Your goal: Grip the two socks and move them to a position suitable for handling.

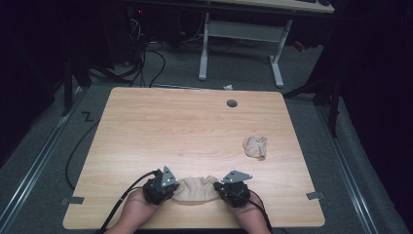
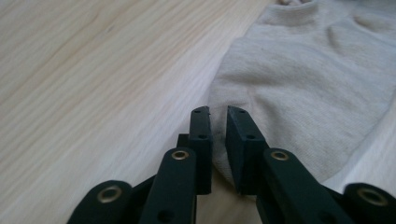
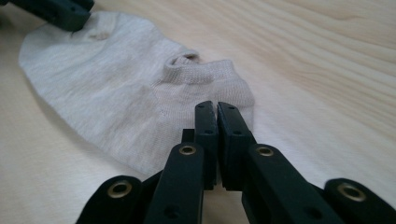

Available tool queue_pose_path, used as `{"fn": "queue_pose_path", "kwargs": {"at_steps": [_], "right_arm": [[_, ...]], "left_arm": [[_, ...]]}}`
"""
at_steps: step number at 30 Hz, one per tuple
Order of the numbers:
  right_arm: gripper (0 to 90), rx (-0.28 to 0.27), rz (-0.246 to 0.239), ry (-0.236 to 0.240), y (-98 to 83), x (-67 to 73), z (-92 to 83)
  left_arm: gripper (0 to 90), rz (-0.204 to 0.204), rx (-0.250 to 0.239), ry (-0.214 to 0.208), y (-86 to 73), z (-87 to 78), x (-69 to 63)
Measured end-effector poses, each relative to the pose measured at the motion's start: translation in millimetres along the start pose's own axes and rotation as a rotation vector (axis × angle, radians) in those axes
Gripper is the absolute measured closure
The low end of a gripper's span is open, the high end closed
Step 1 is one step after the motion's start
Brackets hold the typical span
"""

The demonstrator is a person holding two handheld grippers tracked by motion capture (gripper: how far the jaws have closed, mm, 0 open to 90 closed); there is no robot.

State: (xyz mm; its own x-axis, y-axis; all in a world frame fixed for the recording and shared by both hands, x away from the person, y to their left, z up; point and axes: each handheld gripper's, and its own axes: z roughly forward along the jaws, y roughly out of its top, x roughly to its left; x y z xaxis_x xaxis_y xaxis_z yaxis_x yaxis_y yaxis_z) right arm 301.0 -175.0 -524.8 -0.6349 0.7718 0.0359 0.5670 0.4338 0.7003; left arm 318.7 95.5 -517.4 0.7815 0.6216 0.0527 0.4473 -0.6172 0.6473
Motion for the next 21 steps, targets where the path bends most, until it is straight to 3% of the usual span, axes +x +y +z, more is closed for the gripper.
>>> {"fn": "queue_pose_path", "kwargs": {"at_steps": [2, 3, 4, 5, 6, 7, 8, 11, 15, 18, 21], "right_arm": [[86.8, 0.001, -0.030, 0.012, 0.6, 9.7, 1.0], [86.4, 0.002, -0.036, 0.014, 0.9, 12.0, 1.4], [84.6, 0.003, -0.045, 0.017, 1.7, 14.0, 1.8], [83.4, 0.001, -0.047, 0.020, 2.1, 14.3, 1.7], [82.1, -0.009, -0.045, 0.022, 2.7, 14.5, 0.4], [80.8, -0.022, -0.042, 0.019, 3.6, 13.8, -1.7], [79.1, -0.037, -0.035, 0.016, 4.5, 12.1, -4.3], [76.7, -0.081, 0.001, -0.007, 5.5, 2.6, -11.8], [73.3, -0.102, 0.044, -0.085, 2.7, -18.1, -18.9], [69.2, -0.111, 0.093, -0.160, -0.7, -36.8, -25.2], [64.7, -0.101, 0.135, -0.220, 0.3, -57.9, -28.0]], "left_arm": [[78.9, -0.027, -0.015, 0.001, -7.7, -5.0, -3.1], [78.8, 0.000, -0.014, 0.017, -10.4, -8.1, -2.7], [76.6, 0.057, 0.007, 0.027, -10.8, -11.1, 0.4], [74.3, 0.068, -0.004, 0.028, -11.6, -12.6, 0.2], [71.9, 0.066, -0.017, 0.031, -11.6, -14.2, 0.4], [69.8, 0.011, -0.054, 0.018, -12.1, -15.2, -1.7], [67.5, 0.022, -0.074, 0.023, -11.2, -19.6, 2.5], [61.8, 0.016, -0.119, 0.049, -11.0, -30.4, 11.1], [57.3, -0.022, -0.159, 0.081, -16.4, -36.0, 25.6], [56.3, -0.053, -0.158, 0.093, -18.8, -33.5, 35.0], [56.0, -0.054, -0.160, 0.092, -18.6, -31.8, 37.5]]}}
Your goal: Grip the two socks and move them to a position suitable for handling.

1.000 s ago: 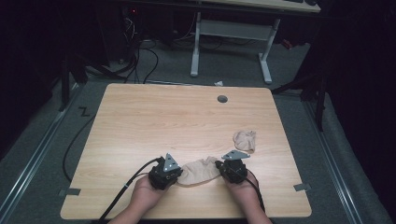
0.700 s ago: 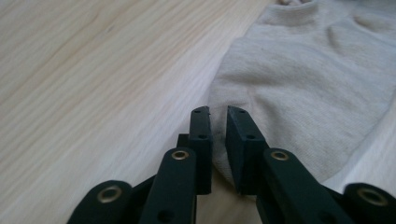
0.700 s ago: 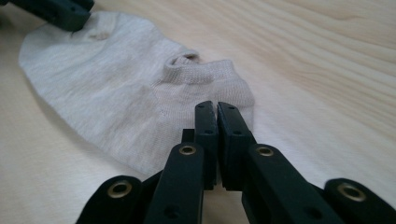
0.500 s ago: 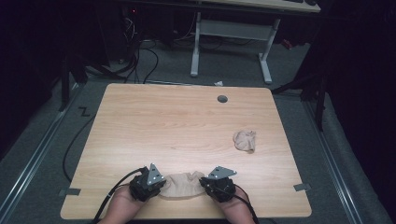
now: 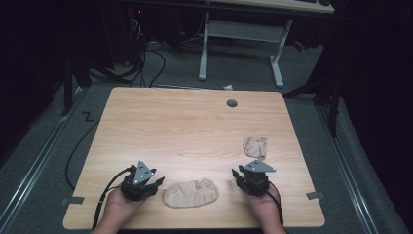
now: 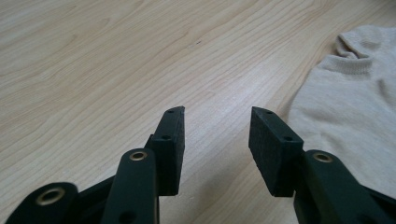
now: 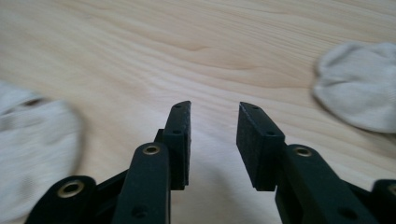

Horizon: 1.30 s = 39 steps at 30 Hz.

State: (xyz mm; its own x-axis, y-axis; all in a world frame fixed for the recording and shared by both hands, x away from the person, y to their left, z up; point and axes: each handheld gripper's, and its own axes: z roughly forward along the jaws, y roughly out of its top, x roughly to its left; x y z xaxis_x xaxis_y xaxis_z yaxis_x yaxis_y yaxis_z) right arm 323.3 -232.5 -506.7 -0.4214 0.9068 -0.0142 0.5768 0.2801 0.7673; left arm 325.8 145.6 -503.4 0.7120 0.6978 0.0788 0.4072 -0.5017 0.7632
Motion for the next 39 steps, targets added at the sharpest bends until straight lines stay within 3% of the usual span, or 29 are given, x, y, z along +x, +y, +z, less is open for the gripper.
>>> {"fn": "queue_pose_path", "kwargs": {"at_steps": [5, 10, 15, 18, 20, 23, 26, 28, 30, 34, 39], "right_arm": [[62.5, 0.025, 0.043, -0.058, 13.0, -30.4, 10.0], [58.8, 0.051, 0.076, -0.131, 31.2, -58.4, 19.4], [60.1, 0.080, 0.147, -0.208, 45.6, -92.9, 30.1], [59.3, 0.095, 0.199, -0.197, 47.3, -107.5, 36.8], [57.2, 0.131, 0.201, -0.204, 46.0, -112.1, 45.1], [60.5, 0.185, 0.209, -0.207, 40.8, -113.1, 57.1], [81.2, 0.174, 0.204, -0.186, 36.8, -111.2, 59.5], [85.6, 0.185, 0.186, -0.164, 38.3, -107.7, 59.2], [86.0, 0.188, 0.146, -0.142, 40.6, -97.8, 59.3], [86.0, 0.132, 0.113, -0.086, 47.1, -76.7, 56.8], [85.9, 0.102, 0.058, 0.009, 55.7, -35.7, 60.1]], "left_arm": [[55.9, 0.059, 0.013, -0.006, 0.8, 0.9, -4.4], [55.9, 0.054, 0.005, -0.011, 1.4, -0.4, -3.0], [56.0, 0.047, -0.004, -0.006, 1.1, -2.2, -1.9], [55.9, 0.054, -0.004, 0.000, 1.2, -2.9, -2.9], [55.9, 0.054, -0.003, 0.000, 1.2, -2.9, -3.0], [55.9, 0.052, -0.003, 0.001, 0.7, -3.0, -2.8], [55.8, 0.053, 0.000, 0.002, 0.5, -3.5, -2.3], [55.7, 0.052, -0.003, 0.003, 0.5, -3.5, -2.3], [55.7, 0.052, -0.004, 0.003, 0.9, -3.3, -2.5], [55.6, 0.054, -0.002, 0.002, 1.7, -2.5, -3.6], [55.4, 0.057, -0.004, -0.001, 1.8, -1.9, -4.8]]}}
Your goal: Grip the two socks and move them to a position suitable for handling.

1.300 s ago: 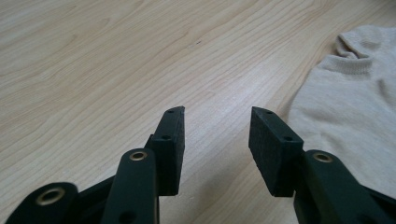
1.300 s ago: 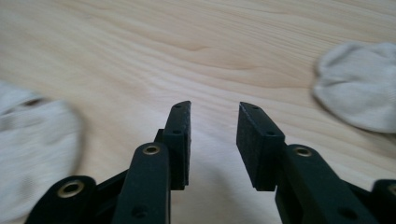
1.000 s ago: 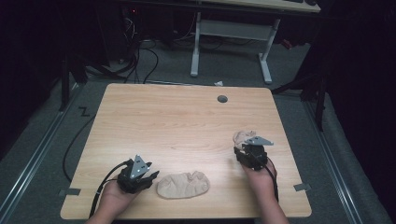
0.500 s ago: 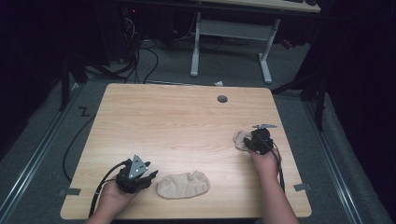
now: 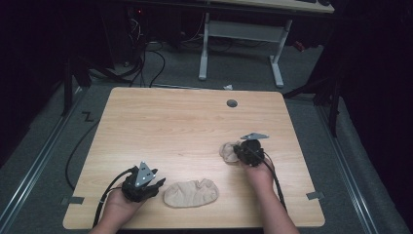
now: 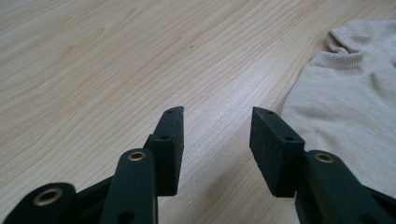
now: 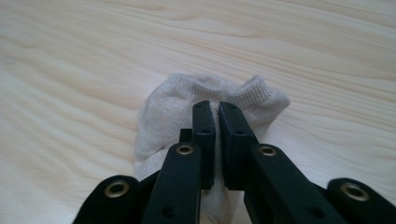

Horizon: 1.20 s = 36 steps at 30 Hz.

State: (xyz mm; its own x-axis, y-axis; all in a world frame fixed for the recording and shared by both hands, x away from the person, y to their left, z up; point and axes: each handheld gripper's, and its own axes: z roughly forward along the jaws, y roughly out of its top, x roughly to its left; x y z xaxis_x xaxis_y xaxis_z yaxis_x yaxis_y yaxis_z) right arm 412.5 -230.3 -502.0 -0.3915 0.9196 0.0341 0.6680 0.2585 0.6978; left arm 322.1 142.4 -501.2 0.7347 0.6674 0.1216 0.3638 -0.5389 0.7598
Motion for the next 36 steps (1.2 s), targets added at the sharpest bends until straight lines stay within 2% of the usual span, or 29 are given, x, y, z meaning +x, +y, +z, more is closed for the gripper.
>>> {"fn": "queue_pose_path", "kwargs": {"at_steps": [6, 10, 12, 15, 18, 19, 20, 22, 24, 26, 30, 36], "right_arm": [[85.7, 0.004, -0.069, 0.101, 0.3, 52.7, 12.8], [85.5, 0.012, -0.105, 0.145, -1.0, 81.5, 19.8], [85.3, 0.016, -0.130, 0.151, -2.1, 88.7, 21.6], [84.2, 0.028, -0.165, 0.133, -5.7, 95.8, 25.1], [76.6, 0.014, -0.170, 0.122, -5.7, 96.2, 22.3], [75.1, 0.001, -0.189, 0.105, -4.8, 96.8, 19.0], [73.0, -0.018, -0.187, 0.103, -3.7, 99.0, 13.8], [71.0, -0.053, -0.198, 0.118, -1.5, 103.1, 6.1], [67.7, -0.077, -0.210, 0.153, -0.4, 110.3, -0.6], [62.2, -0.061, -0.241, 0.185, -2.7, 120.8, -0.7], [59.8, -0.027, -0.305, 0.166, -7.9, 131.7, 6.2], [57.4, 0.026, -0.322, 0.132, -11.4, 134.7, 16.7]], "left_arm": [[55.3, -0.001, 0.000, -0.002, -0.3, -1.3, -0.1], [55.3, -0.003, 0.001, -0.004, -0.7, -1.5, 0.0], [55.3, -0.003, 0.000, -0.005, -0.7, -1.6, -0.2], [55.3, -0.002, 0.003, -0.009, -0.5, -1.1, -0.6], [55.3, -0.001, 0.004, -0.008, -0.4, -0.3, -1.0], [55.3, 0.000, 0.006, -0.010, -0.3, -0.1, -1.2], [55.3, 0.000, 0.006, -0.011, -0.3, 0.2, -1.5], [55.3, 0.002, 0.009, -0.013, -0.2, 1.0, -1.8], [55.3, 0.003, 0.009, -0.013, -0.2, 1.7, -2.1], [55.3, 0.002, 0.011, -0.014, -0.3, 2.2, -2.6], [55.3, 0.002, 0.010, -0.012, -0.4, 1.2, -2.7], [55.3, -0.004, 0.009, -0.015, -0.6, 0.6, -1.6]]}}
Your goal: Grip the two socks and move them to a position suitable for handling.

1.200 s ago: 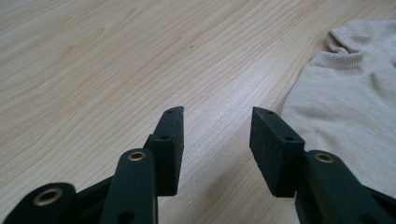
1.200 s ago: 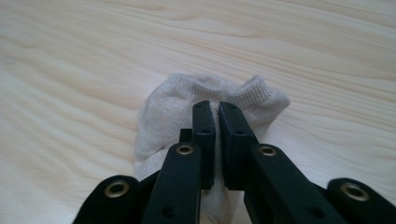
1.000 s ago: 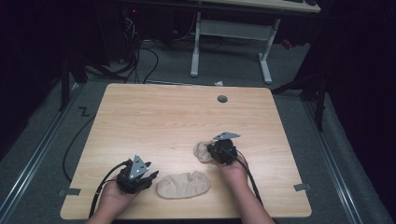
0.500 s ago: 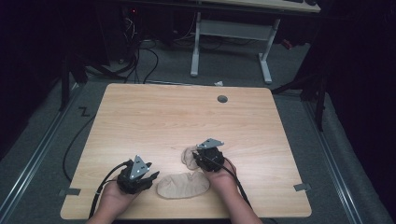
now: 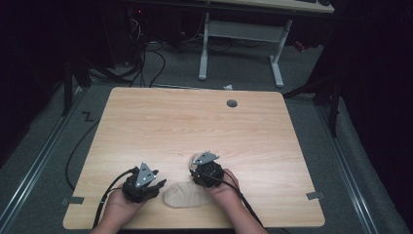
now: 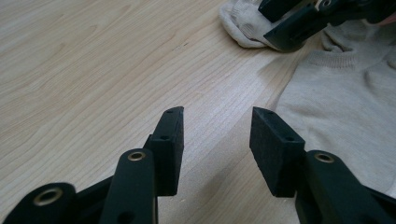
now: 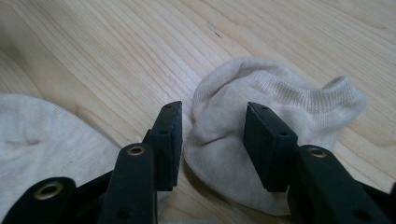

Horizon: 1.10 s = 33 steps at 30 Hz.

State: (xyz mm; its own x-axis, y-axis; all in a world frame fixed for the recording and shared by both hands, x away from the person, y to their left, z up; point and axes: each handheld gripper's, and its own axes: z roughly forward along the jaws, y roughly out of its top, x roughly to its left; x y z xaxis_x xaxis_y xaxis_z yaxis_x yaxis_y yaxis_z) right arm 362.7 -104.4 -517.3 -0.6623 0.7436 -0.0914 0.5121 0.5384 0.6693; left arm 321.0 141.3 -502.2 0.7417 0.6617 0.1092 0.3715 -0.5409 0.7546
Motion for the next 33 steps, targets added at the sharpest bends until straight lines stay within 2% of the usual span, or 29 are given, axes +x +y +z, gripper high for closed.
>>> {"fn": "queue_pose_path", "kwargs": {"at_steps": [3, 7, 13, 18, 23, 29, 33], "right_arm": [[58.2, 0.013, -0.029, -0.025, -1.3, 0.8, 2.4], [65.4, 0.012, -0.015, -0.031, -2.2, 0.4, 1.7], [74.3, -0.002, -0.004, -0.012, -3.3, -3.5, -1.3], [81.8, -0.015, -0.004, -0.014, -2.7, -5.2, -6.1], [82.1, -0.060, 0.013, -0.009, -2.1, -7.7, -16.5], [82.1, -0.127, 0.074, 0.007, -4.8, -16.8, -31.2], [82.0, -0.166, 0.093, -0.003, -6.8, -22.1, -40.7]], "left_arm": [[54.9, 0.001, 0.003, -0.004, -0.1, 0.4, -0.1], [54.8, 0.003, 0.001, -0.004, -0.2, 0.4, -0.6], [54.3, 0.002, 0.003, -0.006, -0.2, 0.8, -0.5], [54.2, 0.002, 0.002, -0.007, -0.1, 0.8, -0.5], [54.1, 0.001, 0.003, -0.005, -0.2, 0.8, -0.2], [53.9, 0.001, 0.002, -0.006, -0.1, 0.7, -0.3], [53.8, 0.002, 0.001, -0.007, -0.1, 1.1, -0.8]]}}
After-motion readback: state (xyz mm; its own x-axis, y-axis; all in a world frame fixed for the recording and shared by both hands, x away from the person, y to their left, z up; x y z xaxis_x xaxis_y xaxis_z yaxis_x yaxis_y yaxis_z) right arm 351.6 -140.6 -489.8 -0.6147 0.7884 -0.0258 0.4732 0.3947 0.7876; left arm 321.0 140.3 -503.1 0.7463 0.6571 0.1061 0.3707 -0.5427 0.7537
